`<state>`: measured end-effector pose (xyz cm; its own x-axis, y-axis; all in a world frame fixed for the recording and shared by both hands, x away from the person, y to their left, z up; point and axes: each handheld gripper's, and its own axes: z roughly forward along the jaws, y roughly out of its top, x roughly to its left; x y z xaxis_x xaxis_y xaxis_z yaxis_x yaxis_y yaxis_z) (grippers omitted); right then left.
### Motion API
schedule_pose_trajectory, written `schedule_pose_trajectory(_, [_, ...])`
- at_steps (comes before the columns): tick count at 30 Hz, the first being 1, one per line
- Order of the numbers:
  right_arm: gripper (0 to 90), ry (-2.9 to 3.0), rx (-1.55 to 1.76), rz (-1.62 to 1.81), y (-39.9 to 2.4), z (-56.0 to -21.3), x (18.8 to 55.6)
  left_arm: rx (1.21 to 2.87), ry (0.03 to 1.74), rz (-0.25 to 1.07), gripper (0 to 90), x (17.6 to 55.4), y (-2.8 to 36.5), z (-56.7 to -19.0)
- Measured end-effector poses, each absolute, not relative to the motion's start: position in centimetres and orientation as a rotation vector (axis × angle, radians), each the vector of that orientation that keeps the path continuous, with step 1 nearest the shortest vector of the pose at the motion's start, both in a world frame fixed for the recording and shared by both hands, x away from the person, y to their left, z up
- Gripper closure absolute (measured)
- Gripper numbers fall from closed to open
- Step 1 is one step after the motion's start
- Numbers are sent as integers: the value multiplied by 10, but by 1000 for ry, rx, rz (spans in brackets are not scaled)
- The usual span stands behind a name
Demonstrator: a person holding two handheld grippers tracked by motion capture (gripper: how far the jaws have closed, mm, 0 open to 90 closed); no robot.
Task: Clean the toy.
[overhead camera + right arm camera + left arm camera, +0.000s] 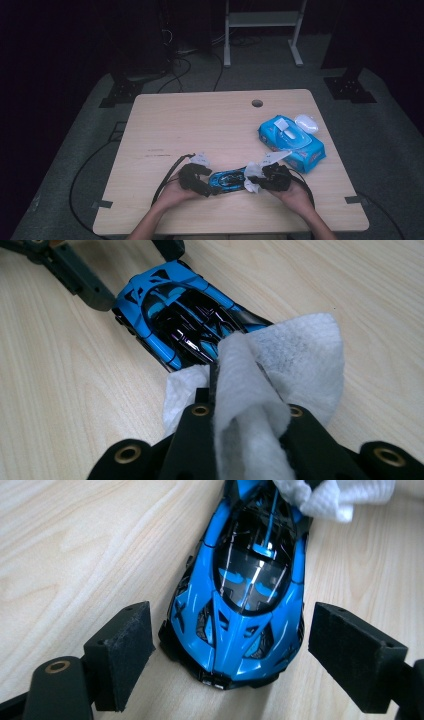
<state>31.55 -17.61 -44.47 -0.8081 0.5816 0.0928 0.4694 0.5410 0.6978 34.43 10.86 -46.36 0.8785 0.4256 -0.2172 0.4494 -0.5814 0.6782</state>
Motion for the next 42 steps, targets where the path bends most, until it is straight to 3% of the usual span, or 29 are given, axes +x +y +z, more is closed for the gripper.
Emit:
schedule_pose_trajectory(8, [841,2601,855,1136,-178,-447,310,2237,685,-127,184,351,107,-468])
schedule_pose_trajectory(13, [841,2598,832,1124,-176,-444,309,2210,697,-161,241,356,110,-467])
schedule_pose_trajectory(18, [842,2611,810,1107,-175,-444,307,2227,668,-124,276,352,109,-465])
schedule_pose_trajectory(24, [845,2598,787,1127,-177,-447,303,2213,678,-127,273,351,109,-465])
schedule_pose_trajectory(29, [848,2555,722,1132,-176,-451,294,2201,714,-202,195,358,111,-465])
schedule_pose_trajectory(42, [850,2560,693,1162,-181,-453,287,2230,699,-175,246,357,105,-467])
